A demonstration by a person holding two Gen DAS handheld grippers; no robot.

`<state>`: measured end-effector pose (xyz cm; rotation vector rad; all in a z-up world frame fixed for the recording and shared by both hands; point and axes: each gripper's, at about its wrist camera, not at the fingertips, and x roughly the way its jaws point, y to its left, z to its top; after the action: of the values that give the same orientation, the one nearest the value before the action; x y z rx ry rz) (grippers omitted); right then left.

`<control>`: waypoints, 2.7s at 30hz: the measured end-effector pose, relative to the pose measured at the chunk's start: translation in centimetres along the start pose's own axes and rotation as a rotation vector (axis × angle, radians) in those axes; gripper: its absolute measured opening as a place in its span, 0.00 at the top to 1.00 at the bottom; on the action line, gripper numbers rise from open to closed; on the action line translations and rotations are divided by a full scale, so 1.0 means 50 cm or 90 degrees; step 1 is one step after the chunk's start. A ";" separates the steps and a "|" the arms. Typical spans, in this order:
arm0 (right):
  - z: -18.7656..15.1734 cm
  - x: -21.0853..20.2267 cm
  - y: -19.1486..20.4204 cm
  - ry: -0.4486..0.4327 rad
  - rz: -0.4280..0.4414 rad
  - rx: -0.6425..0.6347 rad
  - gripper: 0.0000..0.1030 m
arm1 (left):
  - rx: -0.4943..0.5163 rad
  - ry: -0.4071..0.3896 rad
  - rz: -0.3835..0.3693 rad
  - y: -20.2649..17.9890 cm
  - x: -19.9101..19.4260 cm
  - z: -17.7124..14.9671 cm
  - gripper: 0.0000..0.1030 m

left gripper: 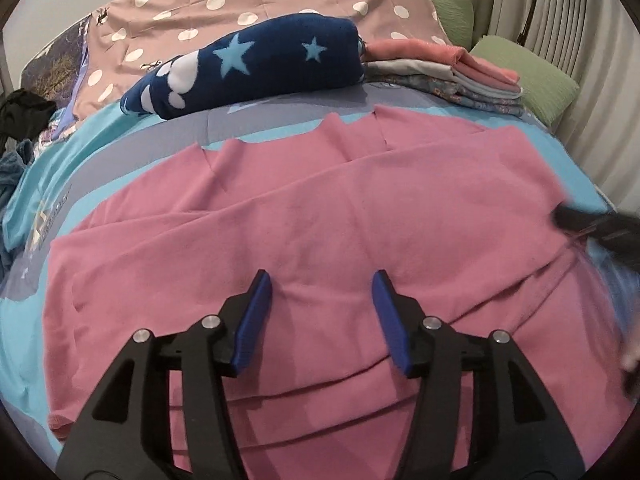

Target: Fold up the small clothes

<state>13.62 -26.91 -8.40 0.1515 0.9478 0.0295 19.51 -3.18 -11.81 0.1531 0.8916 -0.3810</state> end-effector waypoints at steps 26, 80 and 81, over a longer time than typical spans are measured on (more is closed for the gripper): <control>0.050 -0.016 -0.058 -0.021 0.040 0.061 0.75 | -0.227 -0.011 0.085 0.312 -0.123 -0.151 0.38; -0.240 -0.348 -0.154 -0.079 0.314 0.069 1.00 | -0.209 -0.084 0.038 0.159 -0.503 -0.509 0.25; -0.241 -0.341 -0.152 -0.070 0.324 0.068 1.00 | -0.213 -0.090 0.033 0.163 -0.509 -0.508 0.25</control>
<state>-6.42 -34.59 -2.67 0.4858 0.7821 0.4366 -10.25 18.24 -7.91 -0.1574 0.7982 -0.1870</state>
